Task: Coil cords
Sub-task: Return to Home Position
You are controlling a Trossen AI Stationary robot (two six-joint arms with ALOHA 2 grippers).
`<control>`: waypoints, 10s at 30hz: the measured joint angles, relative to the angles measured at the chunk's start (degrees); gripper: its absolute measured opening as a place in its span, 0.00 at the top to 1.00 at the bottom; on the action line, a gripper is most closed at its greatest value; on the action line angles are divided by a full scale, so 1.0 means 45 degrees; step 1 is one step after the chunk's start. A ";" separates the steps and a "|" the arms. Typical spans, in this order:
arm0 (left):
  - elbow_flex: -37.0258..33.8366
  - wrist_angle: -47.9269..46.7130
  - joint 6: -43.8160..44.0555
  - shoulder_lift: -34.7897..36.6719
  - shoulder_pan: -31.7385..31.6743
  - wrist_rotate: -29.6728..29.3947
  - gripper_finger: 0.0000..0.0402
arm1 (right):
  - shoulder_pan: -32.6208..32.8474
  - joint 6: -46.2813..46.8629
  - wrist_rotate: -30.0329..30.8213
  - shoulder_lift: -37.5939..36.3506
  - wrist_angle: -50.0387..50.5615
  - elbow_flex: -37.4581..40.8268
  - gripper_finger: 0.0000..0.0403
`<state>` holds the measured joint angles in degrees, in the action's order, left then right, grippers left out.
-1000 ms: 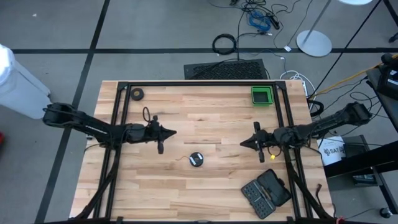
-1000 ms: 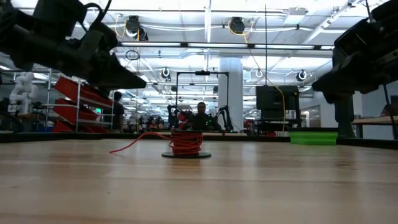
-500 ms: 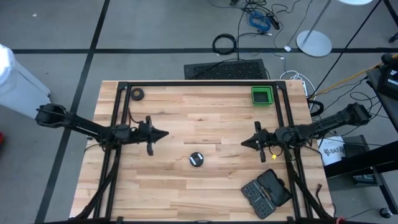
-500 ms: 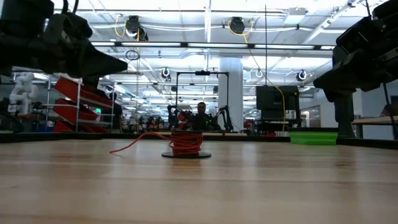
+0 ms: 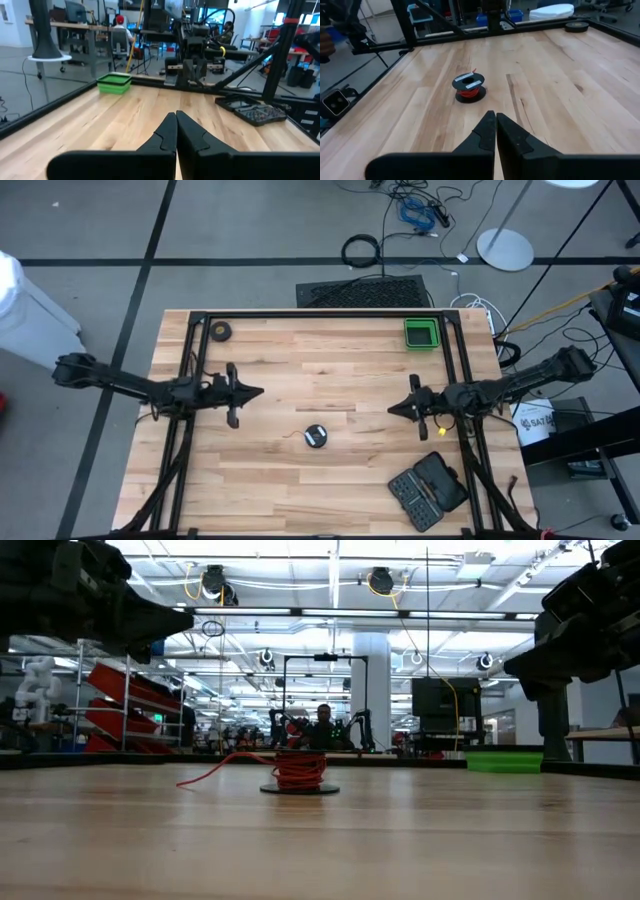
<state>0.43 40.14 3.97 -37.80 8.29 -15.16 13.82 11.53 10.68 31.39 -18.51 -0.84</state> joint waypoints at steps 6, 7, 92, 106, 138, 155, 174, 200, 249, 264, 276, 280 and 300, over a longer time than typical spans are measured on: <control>0.0000 -0.1763 -0.0401 0.2140 0.0000 0.0041 1.00 | 0.0000 -0.0048 -0.0002 -0.0335 -0.0022 0.0000 1.00; 0.0000 -0.2153 -0.0400 0.2488 0.0000 0.0054 1.00 | 0.0000 -0.0048 -0.0005 -0.0378 -0.0022 0.0000 1.00; 0.0194 -0.8825 -0.0325 0.8325 0.0010 0.0188 0.97 | -0.2234 -0.2108 -0.2278 -0.6893 0.3892 -0.0005 1.00; 0.0194 -0.8976 -0.1389 0.8203 0.0015 0.1326 0.97 | -0.2229 -0.2054 -0.2283 -0.6094 0.3908 -0.0005 1.00; 0.0194 -0.9021 -0.1969 0.8393 -0.0447 0.2048 1.00 | -0.2229 -0.3239 -0.2283 -0.6109 0.3883 0.0000 1.00; 0.0005 -0.8765 -0.2431 0.8232 -0.0447 0.3568 1.00 | -0.2225 -0.3244 -0.2298 -0.6114 0.3898 0.0000 1.00; 0.0005 -0.8728 -0.2328 0.8242 -0.0452 0.3107 0.98 | -0.2229 -0.3244 -0.2341 -0.6114 0.3840 0.0000 1.00; 0.0005 -0.8752 -0.1624 0.8242 -0.0450 0.3070 0.97 | -0.2229 -0.3244 -0.2341 -0.6114 0.3786 0.0000 1.00; -0.0005 -0.8699 -0.1642 0.8242 -0.0452 0.3071 0.97 | -0.2229 -0.3239 -0.2341 -0.6114 0.3796 0.0000 1.00; -0.0005 -0.8699 -0.1643 0.8242 -0.0448 0.3075 0.97 | -0.2229 -0.3239 -0.2341 -0.6109 0.3796 0.0000 1.00; -0.0005 -0.8699 -0.1643 0.8240 -0.0447 0.3075 0.97 | -0.2229 -0.3239 -0.2341 -0.6113 0.3796 0.0000 1.00; -0.0005 -0.8695 -0.1643 0.8242 -0.0451 0.3075 0.97 | -0.2229 -0.3239 -0.2336 -0.6111 0.3796 0.0000 1.00; -0.0005 -0.8699 -0.1643 0.8240 -0.0447 0.3075 0.97 | -0.2229 -0.3239 -0.2340 -0.6114 0.3796 0.0000 1.00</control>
<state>0.40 0.99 -3.42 -0.72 6.28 -1.32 3.79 -3.05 0.15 3.88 -1.43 -0.84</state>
